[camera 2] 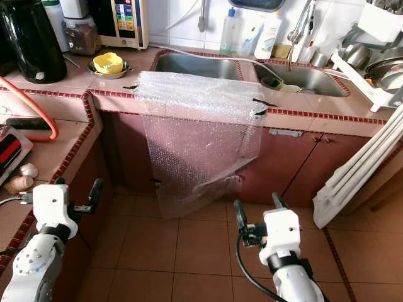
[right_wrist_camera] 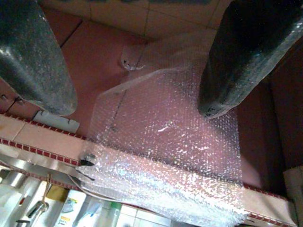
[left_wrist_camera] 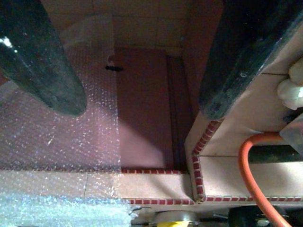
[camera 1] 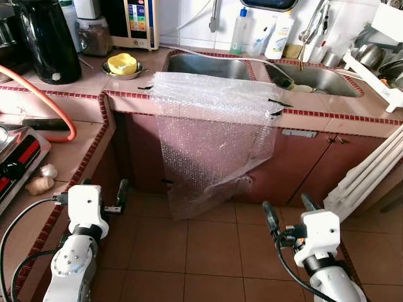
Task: Kitchen organization
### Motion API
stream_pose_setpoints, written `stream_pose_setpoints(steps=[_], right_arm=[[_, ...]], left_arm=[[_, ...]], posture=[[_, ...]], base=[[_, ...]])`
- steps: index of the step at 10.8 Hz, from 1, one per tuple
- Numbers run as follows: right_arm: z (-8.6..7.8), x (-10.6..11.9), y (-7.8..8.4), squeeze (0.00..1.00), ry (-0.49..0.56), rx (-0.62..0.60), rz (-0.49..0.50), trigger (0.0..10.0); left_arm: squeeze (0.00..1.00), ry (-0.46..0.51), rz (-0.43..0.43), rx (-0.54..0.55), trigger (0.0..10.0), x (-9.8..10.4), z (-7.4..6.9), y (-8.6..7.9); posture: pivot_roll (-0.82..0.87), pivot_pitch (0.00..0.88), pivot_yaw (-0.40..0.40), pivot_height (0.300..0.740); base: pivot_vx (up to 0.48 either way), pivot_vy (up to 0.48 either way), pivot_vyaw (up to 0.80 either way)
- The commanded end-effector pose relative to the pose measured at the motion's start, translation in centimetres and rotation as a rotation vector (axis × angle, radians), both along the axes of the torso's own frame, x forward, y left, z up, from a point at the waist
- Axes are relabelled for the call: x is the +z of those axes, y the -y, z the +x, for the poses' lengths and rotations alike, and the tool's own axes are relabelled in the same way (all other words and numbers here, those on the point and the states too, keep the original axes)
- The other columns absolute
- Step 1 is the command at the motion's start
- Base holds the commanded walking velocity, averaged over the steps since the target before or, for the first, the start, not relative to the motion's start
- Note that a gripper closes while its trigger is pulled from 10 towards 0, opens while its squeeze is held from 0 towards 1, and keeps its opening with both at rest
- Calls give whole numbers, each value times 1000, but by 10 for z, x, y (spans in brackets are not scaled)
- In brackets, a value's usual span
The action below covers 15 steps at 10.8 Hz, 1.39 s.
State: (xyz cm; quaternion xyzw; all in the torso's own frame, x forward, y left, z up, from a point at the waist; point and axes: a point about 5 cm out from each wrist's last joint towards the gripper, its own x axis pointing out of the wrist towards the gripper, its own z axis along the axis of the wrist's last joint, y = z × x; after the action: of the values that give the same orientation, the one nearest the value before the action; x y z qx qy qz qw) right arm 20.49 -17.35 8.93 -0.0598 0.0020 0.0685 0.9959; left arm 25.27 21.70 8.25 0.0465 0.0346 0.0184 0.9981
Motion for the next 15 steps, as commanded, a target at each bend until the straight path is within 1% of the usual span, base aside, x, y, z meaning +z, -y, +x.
stream_pose_setpoints(steps=[1,7,9,11,15], right_arm=[[0,-1,3,0,-2,-14,-8,10000],[-2,-3,2,0,-7,-34,7,10000],[-5,-4,5,0,-13,-42,0,10000],[-7,-5,4,0,-18,-42,-3,10000],[-7,-5,6,0,-20,-42,-11,10000]], left_arm=[[0,-5,-6,-20,10000,-1,3,4],[0,-8,-15,-70,10000,0,6,12],[0,-16,-22,-89,10000,-2,5,16],[0,-22,-21,-105,10000,-4,4,20],[0,-31,-29,-127,10000,-7,4,25]], posture=[[78,0,-64,740],[64,0,-49,740],[55,0,-48,740],[52,0,-50,740],[43,0,-51,740]], base=[[304,0,0],[311,0,0],[319,0,0],[334,0,0],[353,0,0]])
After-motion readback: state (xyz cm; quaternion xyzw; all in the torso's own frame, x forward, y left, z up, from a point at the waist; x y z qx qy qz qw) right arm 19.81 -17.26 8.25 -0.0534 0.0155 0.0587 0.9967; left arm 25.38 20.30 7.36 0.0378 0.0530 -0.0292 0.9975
